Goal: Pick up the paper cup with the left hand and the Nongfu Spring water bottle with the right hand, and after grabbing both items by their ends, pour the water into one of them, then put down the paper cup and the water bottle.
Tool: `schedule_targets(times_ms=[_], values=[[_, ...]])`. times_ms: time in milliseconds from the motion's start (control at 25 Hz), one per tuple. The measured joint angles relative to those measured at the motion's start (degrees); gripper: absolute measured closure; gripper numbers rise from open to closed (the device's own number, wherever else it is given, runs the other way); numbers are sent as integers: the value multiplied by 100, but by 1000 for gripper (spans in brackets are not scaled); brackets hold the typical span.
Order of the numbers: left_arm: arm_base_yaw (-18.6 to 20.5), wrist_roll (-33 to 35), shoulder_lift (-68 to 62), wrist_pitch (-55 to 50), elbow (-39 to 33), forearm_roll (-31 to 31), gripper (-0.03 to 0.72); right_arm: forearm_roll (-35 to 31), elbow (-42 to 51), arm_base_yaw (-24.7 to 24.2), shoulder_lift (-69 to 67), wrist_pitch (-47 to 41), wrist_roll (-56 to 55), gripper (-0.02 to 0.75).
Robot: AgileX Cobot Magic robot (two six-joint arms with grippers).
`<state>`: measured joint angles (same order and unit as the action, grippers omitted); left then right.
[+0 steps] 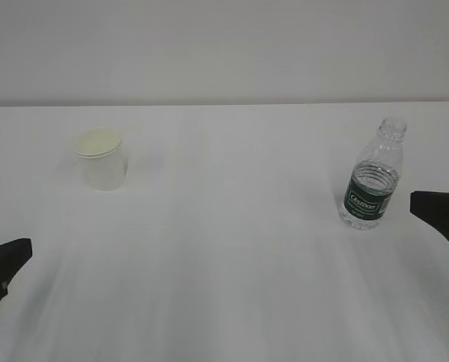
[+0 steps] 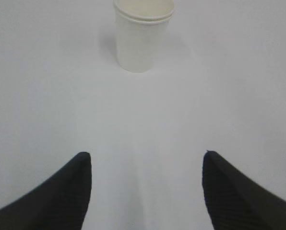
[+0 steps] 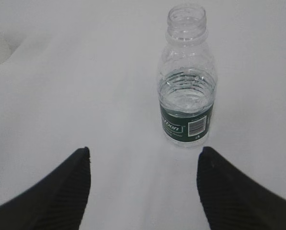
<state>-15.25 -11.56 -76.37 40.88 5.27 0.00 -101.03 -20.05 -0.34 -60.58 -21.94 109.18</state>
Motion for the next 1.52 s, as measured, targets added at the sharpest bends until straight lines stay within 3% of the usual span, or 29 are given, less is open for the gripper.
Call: schedule_targets(times_ms=[560,1000,1520], values=[[0,-35,-1100,1849,-462,901,174,0,0,0,0,0,0,219],[0,233,-1632,2452,-449,479,174,0,0,0,-105,-70,0,219],[0,237,-2123,2469,37,518,174,0,0,0,-163,-194,10,219]])
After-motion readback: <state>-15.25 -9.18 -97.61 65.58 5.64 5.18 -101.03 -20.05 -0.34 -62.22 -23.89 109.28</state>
